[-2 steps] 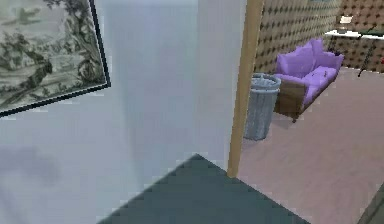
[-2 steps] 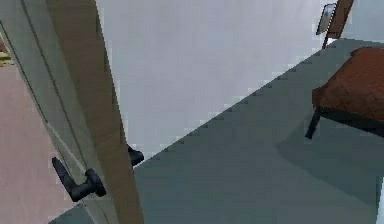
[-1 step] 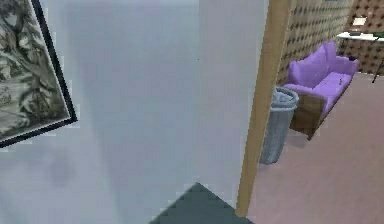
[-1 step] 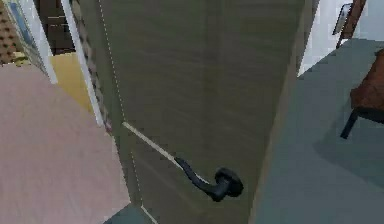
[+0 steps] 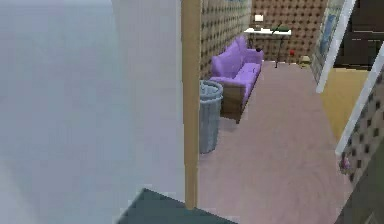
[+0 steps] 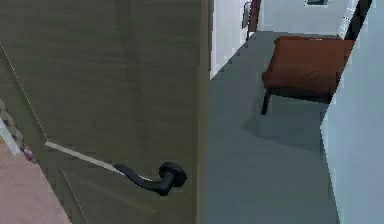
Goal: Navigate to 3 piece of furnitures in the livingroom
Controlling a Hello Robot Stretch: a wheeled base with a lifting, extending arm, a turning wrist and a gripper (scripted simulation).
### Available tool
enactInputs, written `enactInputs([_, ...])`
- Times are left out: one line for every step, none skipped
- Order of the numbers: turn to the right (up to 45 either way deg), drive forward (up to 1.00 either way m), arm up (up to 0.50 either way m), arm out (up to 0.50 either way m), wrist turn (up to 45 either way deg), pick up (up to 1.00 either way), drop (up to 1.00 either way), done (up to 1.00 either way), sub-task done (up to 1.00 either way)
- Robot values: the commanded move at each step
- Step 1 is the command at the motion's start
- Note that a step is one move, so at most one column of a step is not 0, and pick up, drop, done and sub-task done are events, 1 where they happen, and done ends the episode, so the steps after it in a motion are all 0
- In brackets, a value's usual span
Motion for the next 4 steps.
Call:
enactInputs([0.0, 0.50, 0.00, 0.00, 0.0, 0.00, 0.00, 0.00, 0.00])
enactInputs([42.0, 0.00, 0.00, 0.00, 0.0, 0.00, 0.00, 0.00, 0.00])
enactInputs([0.0, 0.80, 0.00, 0.00, 0.0, 0.00, 0.00, 0.00, 0.00])
enactInputs([-6.0, 0.00, 0.00, 0.00, 0.0, 0.00, 0.00, 0.00, 0.00])
